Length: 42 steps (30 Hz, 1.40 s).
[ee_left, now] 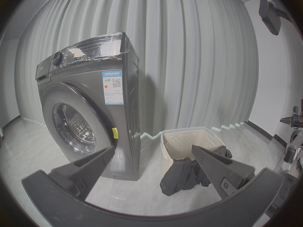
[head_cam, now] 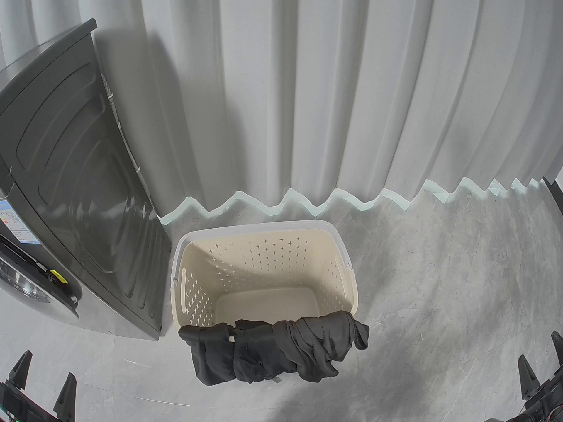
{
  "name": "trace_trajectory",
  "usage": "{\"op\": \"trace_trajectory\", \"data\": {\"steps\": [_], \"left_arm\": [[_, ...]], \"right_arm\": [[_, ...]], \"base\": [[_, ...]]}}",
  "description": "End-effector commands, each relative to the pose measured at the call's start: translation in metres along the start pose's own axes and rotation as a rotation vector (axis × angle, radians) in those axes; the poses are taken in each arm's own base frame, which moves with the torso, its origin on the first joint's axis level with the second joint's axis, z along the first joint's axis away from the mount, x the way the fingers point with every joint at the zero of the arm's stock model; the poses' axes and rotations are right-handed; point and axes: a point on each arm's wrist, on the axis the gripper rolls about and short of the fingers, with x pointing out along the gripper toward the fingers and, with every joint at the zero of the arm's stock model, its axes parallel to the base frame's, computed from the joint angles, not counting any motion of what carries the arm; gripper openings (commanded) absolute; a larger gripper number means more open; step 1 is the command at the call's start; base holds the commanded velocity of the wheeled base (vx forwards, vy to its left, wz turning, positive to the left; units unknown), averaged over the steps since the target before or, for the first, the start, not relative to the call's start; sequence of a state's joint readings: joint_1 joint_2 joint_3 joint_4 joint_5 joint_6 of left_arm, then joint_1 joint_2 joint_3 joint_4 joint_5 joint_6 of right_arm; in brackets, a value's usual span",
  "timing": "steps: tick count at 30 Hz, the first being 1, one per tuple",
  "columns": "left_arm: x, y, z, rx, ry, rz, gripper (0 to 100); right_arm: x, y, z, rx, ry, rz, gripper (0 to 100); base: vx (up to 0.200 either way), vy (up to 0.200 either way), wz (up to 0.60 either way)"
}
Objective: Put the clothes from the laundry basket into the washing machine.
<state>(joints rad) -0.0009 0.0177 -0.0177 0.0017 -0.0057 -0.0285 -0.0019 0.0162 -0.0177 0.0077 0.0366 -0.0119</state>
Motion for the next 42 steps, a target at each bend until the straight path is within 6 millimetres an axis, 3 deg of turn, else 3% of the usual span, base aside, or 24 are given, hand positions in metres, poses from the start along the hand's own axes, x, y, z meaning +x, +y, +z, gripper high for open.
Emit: {"op": "trace_trajectory", "data": {"steps": [1,8,14,20,26,35,42], "left_arm": [[-0.0002,0.0001,-0.0049,-0.001,-0.002,-0.001,100],[-0.0002,0.0001,-0.0049,-0.001,-0.002,0.000,100],[-0.0002,0.0001,-0.0049,-0.001,-0.002,-0.001,100],[-0.0002,0.0001,-0.0049,0.001,-0.002,-0.001,100],[-0.0002,0.0001,-0.0049,0.001,-0.002,-0.001,100],[-0.0002,0.0001,-0.0049,0.001,-0.002,-0.001,100],[-0.0002,0.0001,-0.0049,0.001,-0.002,-0.001,100]], "right_arm": [[0.0000,0.0001,-0.0048,0.000,0.000,0.001,100],[0.0000,0.0001,-0.0048,0.000,0.000,0.001,100],[0.0000,0.0001,-0.0048,0.000,0.000,0.001,100],[0.0000,0.0001,-0.0048,0.000,0.000,0.001,100],[0.0000,0.0001,-0.0048,0.000,0.000,0.001,100],[0.0000,0.0001,-0.0048,0.000,0.000,0.001,100],[0.0000,0.0001,-0.0047,0.000,-0.002,0.001,100]], "base": [[0.000,0.000,0.00],[0.000,0.000,0.00],[0.200,0.000,0.00],[0.000,0.000,0.00],[0.200,0.000,0.00],[0.000,0.000,0.00],[0.171,0.000,0.00]]}}
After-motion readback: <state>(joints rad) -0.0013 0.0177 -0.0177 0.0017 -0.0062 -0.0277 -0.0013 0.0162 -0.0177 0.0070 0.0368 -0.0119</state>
